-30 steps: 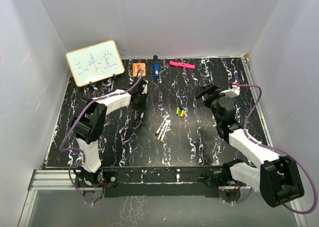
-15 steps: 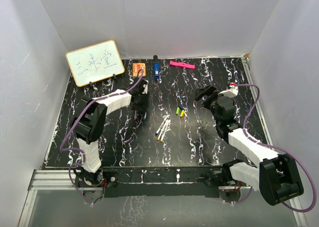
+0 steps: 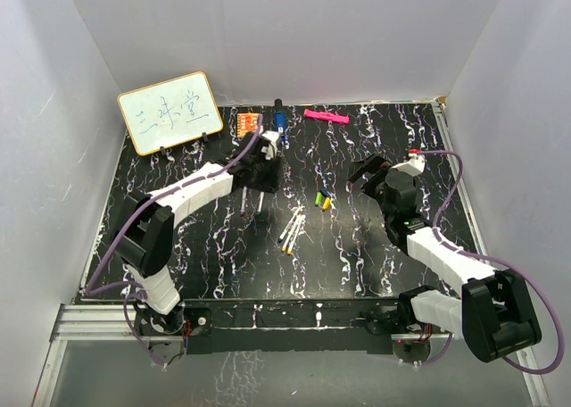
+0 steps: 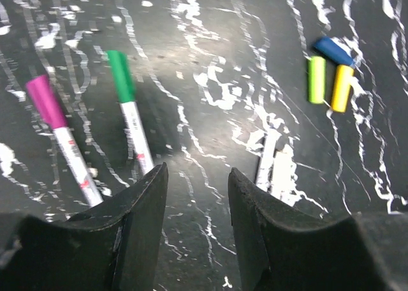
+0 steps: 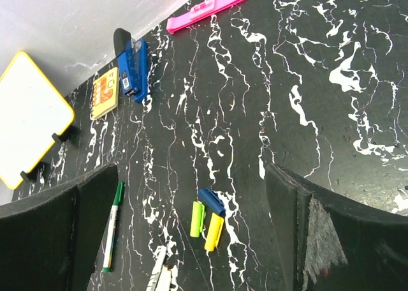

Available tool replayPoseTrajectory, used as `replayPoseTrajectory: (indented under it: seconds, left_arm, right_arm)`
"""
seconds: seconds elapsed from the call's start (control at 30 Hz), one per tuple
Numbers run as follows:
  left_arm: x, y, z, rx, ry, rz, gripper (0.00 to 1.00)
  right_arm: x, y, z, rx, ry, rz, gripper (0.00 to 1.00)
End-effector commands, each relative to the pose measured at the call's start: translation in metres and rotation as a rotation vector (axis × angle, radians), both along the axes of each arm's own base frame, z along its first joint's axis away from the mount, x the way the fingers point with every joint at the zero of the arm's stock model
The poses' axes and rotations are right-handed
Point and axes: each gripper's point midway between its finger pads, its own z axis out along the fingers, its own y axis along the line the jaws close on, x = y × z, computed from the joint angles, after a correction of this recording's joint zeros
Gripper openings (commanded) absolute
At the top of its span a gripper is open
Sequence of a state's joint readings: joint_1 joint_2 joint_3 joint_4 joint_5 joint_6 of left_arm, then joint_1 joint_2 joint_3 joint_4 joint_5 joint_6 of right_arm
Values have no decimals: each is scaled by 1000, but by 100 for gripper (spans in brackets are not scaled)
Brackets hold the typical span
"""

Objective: Insert the pens into the pen caps

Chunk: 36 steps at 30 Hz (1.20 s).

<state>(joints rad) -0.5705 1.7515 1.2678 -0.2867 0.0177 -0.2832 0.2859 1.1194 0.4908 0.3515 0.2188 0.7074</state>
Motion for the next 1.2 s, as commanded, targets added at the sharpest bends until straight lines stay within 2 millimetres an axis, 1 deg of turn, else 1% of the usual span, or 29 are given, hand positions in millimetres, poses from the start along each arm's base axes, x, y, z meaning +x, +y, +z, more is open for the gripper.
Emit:
replayPoseTrajectory:
  seconds: [0.0, 0.1, 0.13, 0.17, 0.23, 0.27, 0.3, 0.33, 0.4, 0.47, 0.5, 0.53, 0.63, 0.67, 0.77, 0.9, 0.97, 1.0, 1.07, 1.17]
  left_arm:
    - [-34, -28, 17, 8, -24, -153, 41]
    - [-54, -32, 1, 75, 5, -201, 42]
    - [-60, -31, -5, 90, 19, -210, 43]
    - [-64, -30, -10, 100, 35, -213, 43]
    - [-71, -26, -18, 115, 56, -218, 44]
    - [-74, -25, -21, 121, 64, -221, 44]
    - [-76, -24, -23, 125, 70, -222, 44]
    - [-78, -23, -24, 131, 75, -225, 45]
    - [-81, -21, -26, 139, 82, -230, 45]
    - [-82, -20, -27, 144, 84, -230, 46]
    - [-83, -20, -28, 145, 85, -234, 46]
    - [-84, -21, -29, 145, 87, -240, 46]
    - [-88, -25, -31, 139, 94, -263, 46]
    - [-89, -26, -33, 138, 97, -269, 46]
    - [-94, -29, -37, 142, 109, -286, 46]
    - [-99, -30, -41, 148, 119, -298, 46]
    - [-102, -31, -43, 153, 126, -304, 46]
    - [-103, -31, -44, 155, 130, -306, 46]
    - [-106, -31, -47, 160, 143, -311, 46]
    - [-111, -31, -53, 170, 158, -316, 46]
  right_arm:
    - [9, -4, 25, -10, -65, -22, 98]
    - [10, -4, 21, -29, -56, -21, 97]
    - [11, -4, 18, -37, -48, -20, 95]
    - [12, -5, 16, -44, -41, -22, 90]
    - [14, -4, 12, -50, -29, -17, 74]
    - [14, -2, 11, -49, -27, -10, 57]
    - [14, -1, 10, -47, -26, -6, 43]
    - [15, -1, 9, -41, -27, -9, 36]
    - [15, -2, 8, -25, -30, -17, 27]
    - [15, -1, 10, -6, -48, -7, 10]
    - [14, 0, 11, 7, -58, 0, 3]
    - [14, 1, 12, 15, -66, 10, 0]
    - [15, 2, 11, 41, -74, 49, 0]
    - [15, 7, 10, 52, -76, 98, 0]
    - [15, 14, 9, 94, -84, 185, 0]
    - [17, 12, 1, 150, -70, 212, 0]
    - [17, 15, 2, 166, -82, 242, 0]
    - [17, 16, 2, 169, -84, 257, 0]
    - [17, 19, 3, 171, -90, 277, 5]
    - [18, 20, 4, 172, -91, 285, 6]
